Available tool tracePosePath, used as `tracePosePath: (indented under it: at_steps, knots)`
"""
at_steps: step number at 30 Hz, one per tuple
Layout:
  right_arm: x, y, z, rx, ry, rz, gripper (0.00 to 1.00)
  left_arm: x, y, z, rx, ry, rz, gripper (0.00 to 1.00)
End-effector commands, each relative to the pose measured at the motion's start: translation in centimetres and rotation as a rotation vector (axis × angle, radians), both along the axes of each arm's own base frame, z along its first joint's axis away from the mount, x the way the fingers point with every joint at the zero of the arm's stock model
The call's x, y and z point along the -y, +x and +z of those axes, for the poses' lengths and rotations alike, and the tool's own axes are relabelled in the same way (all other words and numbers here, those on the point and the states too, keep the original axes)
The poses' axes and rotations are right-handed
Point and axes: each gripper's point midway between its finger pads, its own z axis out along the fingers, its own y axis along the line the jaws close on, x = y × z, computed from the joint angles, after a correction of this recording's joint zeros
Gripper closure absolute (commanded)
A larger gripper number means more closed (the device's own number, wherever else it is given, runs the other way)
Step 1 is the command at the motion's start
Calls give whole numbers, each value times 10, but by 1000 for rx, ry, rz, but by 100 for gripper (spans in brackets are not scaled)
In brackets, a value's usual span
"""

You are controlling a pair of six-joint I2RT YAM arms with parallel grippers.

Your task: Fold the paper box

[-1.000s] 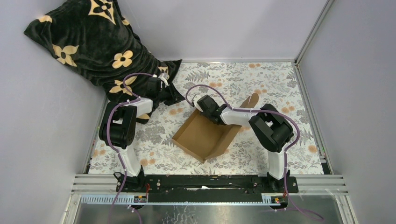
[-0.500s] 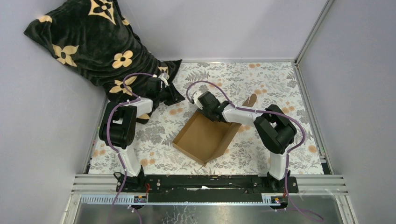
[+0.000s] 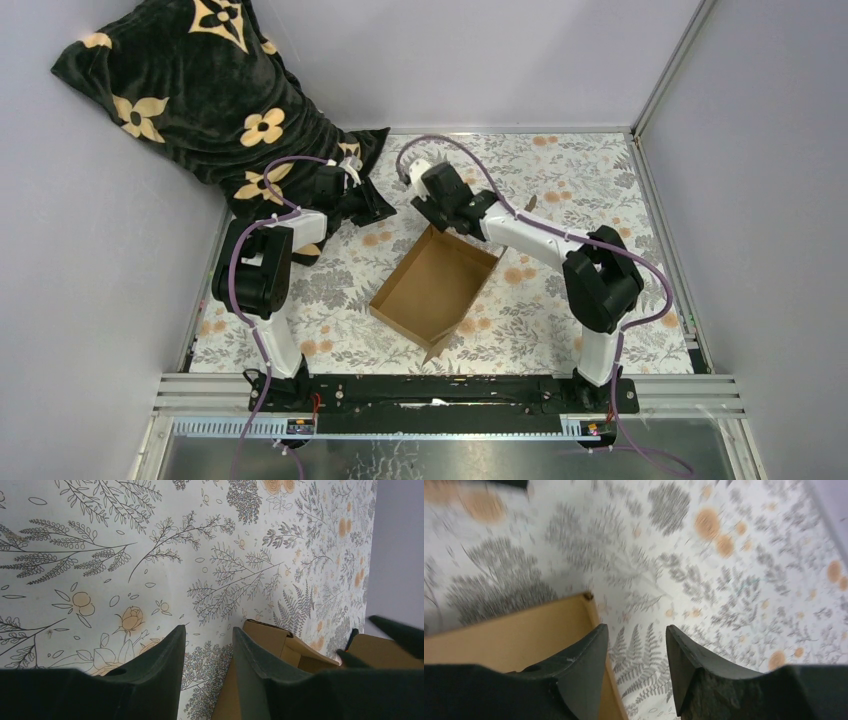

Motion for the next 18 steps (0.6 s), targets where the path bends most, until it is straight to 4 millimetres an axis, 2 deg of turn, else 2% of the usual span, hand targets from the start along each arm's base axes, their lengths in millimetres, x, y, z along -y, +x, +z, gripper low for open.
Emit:
tracePosePath:
  at_steps: [1,4,6,8,11,13,15,16,17,18]
  knots:
    - [-15,25,110,155,188,-60,46,-2,6,18,56,-5,7,54]
    - [-6,35,156,225,223,-143,45,-1,5,17,50,1,5,54]
    - [11,37,191,291,246,-234,42,-2,3,18,47,7,3,53]
    - [41,33,224,353,266,-346,40,-3,1,20,45,17,3,53]
    - [93,17,259,405,307,-505,38,-4,-5,23,42,36,3,53]
    - [126,3,264,381,349,-607,36,-3,-9,24,38,42,-1,52]
    - [146,-15,255,329,391,-676,35,-3,-14,24,23,45,2,50]
    - [152,-24,246,307,387,-699,27,-3,-16,26,19,44,0,49]
    - [158,-34,237,284,386,-714,5,-2,-19,28,17,44,0,48]
    - [164,-43,226,265,392,-735,1,-2,-21,32,17,48,-1,47]
